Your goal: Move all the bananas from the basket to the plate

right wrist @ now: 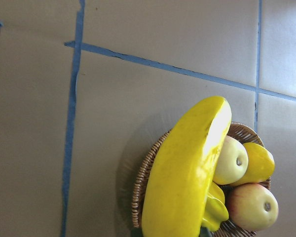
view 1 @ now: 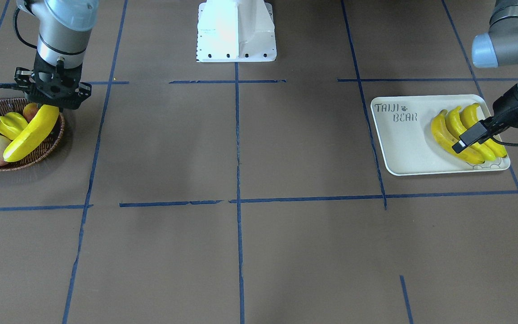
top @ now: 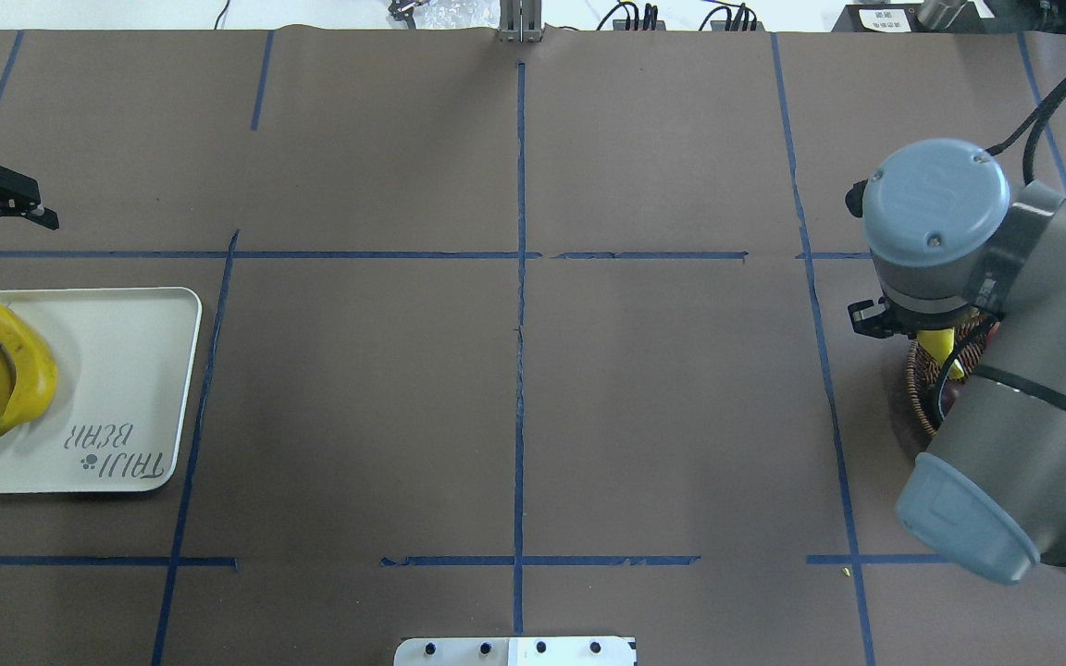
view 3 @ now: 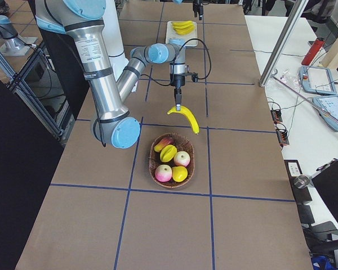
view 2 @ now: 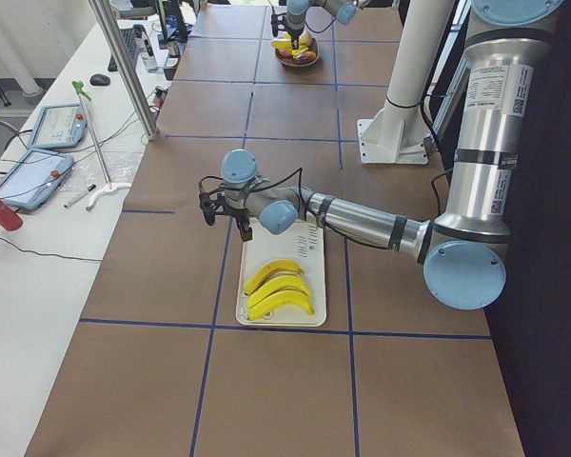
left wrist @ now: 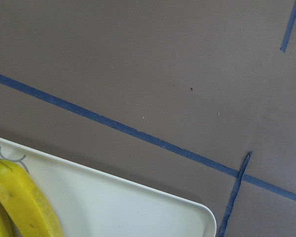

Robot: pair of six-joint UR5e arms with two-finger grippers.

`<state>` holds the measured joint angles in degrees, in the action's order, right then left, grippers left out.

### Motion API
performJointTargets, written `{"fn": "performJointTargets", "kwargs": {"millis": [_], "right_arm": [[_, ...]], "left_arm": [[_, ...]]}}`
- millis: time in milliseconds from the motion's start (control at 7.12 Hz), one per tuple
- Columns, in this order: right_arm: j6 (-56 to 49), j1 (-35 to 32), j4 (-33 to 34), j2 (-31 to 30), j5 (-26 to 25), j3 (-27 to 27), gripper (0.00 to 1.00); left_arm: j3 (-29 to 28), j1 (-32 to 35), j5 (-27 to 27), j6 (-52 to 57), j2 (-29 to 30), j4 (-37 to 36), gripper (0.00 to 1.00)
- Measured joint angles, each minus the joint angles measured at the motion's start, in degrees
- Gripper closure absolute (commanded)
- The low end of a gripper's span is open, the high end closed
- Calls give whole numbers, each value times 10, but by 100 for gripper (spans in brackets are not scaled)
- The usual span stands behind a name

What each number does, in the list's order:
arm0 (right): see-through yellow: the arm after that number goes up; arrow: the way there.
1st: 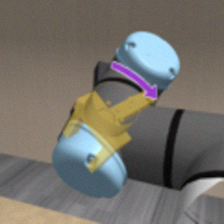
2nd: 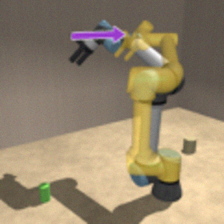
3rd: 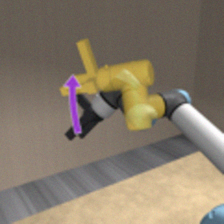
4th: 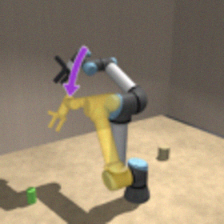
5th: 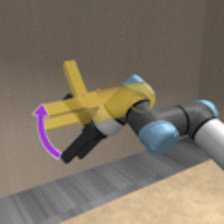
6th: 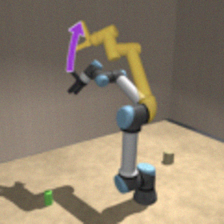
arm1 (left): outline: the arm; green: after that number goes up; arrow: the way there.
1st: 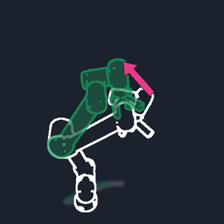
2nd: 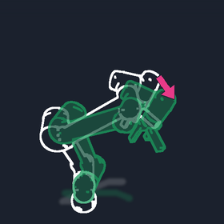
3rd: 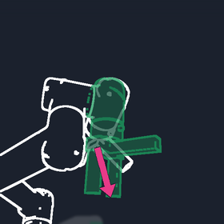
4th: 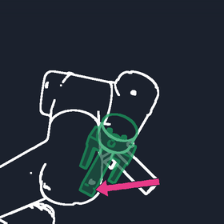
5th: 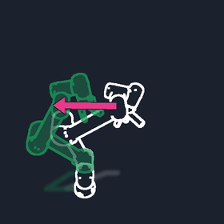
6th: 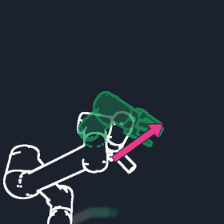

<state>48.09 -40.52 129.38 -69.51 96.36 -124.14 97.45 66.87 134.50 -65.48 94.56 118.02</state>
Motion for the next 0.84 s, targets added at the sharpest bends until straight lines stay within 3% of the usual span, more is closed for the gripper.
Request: {"fn": "performJointTargets", "kwargs": {"millis": [421,843], "right_arm": [[23,-67,-148,7,116,-5,100],[114,-80,-306,4,191,7,100]], "left_arm": [[-1,-2,1,0,5,-1,0],[-1,-25,0,-47,32,1,0]]}}
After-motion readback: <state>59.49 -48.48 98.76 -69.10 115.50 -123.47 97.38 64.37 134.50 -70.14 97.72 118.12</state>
